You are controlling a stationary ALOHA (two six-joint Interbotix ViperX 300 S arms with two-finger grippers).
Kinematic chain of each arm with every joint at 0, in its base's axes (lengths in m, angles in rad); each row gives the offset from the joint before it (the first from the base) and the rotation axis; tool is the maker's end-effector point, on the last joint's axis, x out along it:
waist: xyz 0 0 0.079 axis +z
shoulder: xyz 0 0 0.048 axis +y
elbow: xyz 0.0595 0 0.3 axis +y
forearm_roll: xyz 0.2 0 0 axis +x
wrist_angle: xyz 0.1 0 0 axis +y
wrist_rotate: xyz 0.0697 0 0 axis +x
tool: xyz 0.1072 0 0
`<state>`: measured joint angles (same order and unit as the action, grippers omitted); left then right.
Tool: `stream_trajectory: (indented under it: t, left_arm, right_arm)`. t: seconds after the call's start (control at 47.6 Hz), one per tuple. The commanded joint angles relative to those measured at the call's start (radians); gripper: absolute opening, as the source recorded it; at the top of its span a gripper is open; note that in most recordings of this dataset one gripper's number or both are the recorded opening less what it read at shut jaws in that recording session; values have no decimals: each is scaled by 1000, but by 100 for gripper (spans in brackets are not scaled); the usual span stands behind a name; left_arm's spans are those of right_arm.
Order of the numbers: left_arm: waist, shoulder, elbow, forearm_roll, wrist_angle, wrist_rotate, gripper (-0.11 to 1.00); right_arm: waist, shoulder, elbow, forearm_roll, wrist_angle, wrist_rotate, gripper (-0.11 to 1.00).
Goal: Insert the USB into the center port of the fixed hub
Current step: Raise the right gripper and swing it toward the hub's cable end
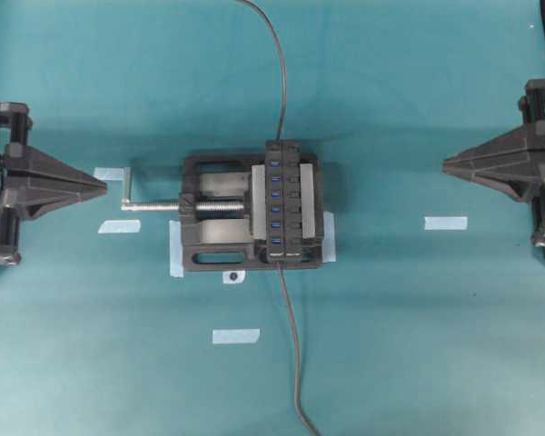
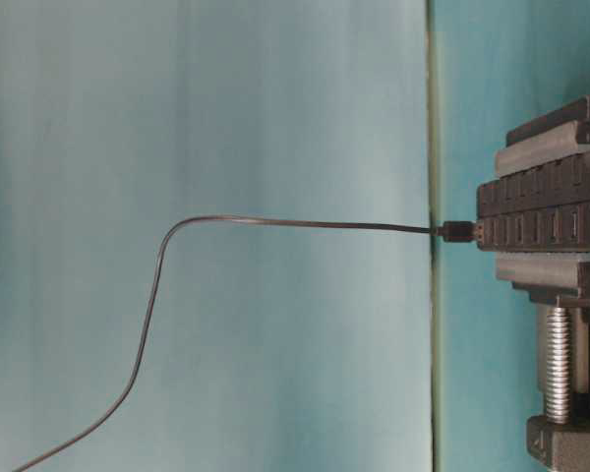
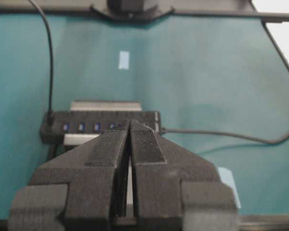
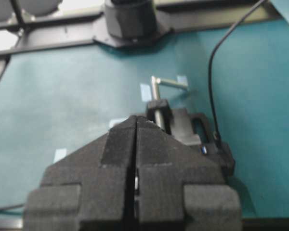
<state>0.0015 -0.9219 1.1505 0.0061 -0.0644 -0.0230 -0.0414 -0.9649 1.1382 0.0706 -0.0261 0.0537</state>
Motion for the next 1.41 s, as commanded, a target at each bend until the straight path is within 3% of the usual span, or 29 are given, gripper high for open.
stream_trajectory:
  t: [0.0, 0.525, 0.987, 1.386]
  left_arm:
    - [2, 14, -35, 2, 8, -9, 1]
    - [3, 87, -60, 2, 17, -44, 1]
    - [3, 117, -78, 2, 72, -48, 1]
    - [3, 112, -77, 2, 97, -48, 1]
  right_arm:
    - [-12, 11, -37, 3, 38, 8, -2]
    - [-89, 204, -186, -17, 296, 8, -2]
    - [-144, 390, -288, -18, 333, 5, -2]
    - [-166, 552, -385, -60, 376, 3, -2]
